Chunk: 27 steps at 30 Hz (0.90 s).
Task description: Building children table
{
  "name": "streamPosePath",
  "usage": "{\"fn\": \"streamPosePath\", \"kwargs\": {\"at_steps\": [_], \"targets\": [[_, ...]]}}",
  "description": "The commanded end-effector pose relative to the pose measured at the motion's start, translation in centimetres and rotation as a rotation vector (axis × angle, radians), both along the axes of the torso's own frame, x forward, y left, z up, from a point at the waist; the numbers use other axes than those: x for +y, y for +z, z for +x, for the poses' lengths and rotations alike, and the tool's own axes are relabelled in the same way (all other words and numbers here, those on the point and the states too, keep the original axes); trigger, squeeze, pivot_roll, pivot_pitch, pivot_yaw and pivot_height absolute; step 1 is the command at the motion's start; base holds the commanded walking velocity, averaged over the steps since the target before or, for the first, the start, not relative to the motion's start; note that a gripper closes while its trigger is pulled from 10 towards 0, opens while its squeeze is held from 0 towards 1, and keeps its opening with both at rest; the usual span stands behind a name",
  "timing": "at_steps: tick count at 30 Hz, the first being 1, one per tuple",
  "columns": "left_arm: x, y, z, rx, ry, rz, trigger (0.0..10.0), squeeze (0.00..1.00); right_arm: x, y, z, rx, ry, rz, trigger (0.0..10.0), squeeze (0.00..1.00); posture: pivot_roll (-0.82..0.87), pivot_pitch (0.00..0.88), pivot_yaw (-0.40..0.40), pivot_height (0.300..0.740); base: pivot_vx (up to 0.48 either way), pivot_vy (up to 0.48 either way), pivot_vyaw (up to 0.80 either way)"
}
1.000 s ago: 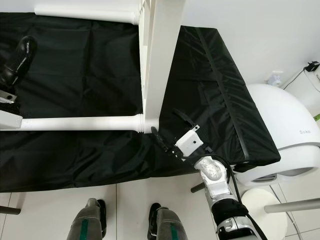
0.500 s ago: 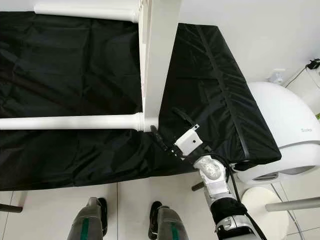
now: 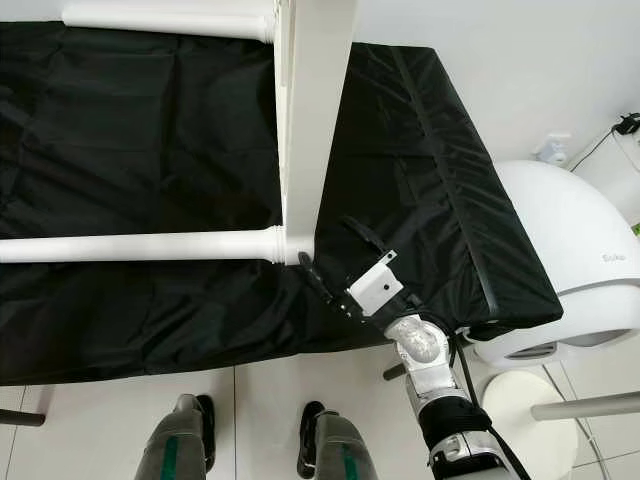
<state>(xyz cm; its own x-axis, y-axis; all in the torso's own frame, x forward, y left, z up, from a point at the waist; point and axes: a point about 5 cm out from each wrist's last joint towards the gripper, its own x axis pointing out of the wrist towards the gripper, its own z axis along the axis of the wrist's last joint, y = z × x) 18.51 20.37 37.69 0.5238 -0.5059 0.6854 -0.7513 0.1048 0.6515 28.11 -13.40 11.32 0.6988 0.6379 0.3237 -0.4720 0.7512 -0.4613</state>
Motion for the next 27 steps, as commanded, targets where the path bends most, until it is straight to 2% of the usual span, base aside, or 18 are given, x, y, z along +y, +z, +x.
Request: {"fn": "streamPosePath", "kwargs": {"at_steps": [1,9,25,26,27], "targets": [[0.0,0.7,-0.8,-0.181,-0.052,-0.066,10.0,0.00,0.1,-1.1,-0.1,0.059,-0.014,-0.012,10.0,0.00,0.22,0.181,-0.059,0.740,0.000,0.000,0.00],[0.4,0.9,0.7,-0.128,-0.023,-0.098,10.0,0.00,0.3,-1.3,-0.4,0.062,-0.032,-0.001,10.0,0.00,0.21,0.182,-0.047,0.740,0.000,0.000,0.00],[0.3,2.3,2.4,-0.147,-0.014,-0.082,10.0,0.00,0.4,-1.6,-0.6,0.064,-0.061,0.009,10.0,0.00,0.20,0.191,-0.023,0.740,0.000,0.000,0.00],[0.4,2.6,2.7,-0.150,-0.008,-0.082,4.4,0.00,0.2,-1.7,-0.8,0.068,-0.077,0.016,10.0,0.00,0.20,0.189,-0.020,0.740,0.000,0.000,0.00],[0.4,2.6,2.8,-0.150,-0.006,-0.082,4.4,0.00,0.2,-1.8,-0.8,0.069,-0.086,0.020,10.0,0.00,0.20,0.189,-0.020,0.740,0.000,0.000,0.00]]}}
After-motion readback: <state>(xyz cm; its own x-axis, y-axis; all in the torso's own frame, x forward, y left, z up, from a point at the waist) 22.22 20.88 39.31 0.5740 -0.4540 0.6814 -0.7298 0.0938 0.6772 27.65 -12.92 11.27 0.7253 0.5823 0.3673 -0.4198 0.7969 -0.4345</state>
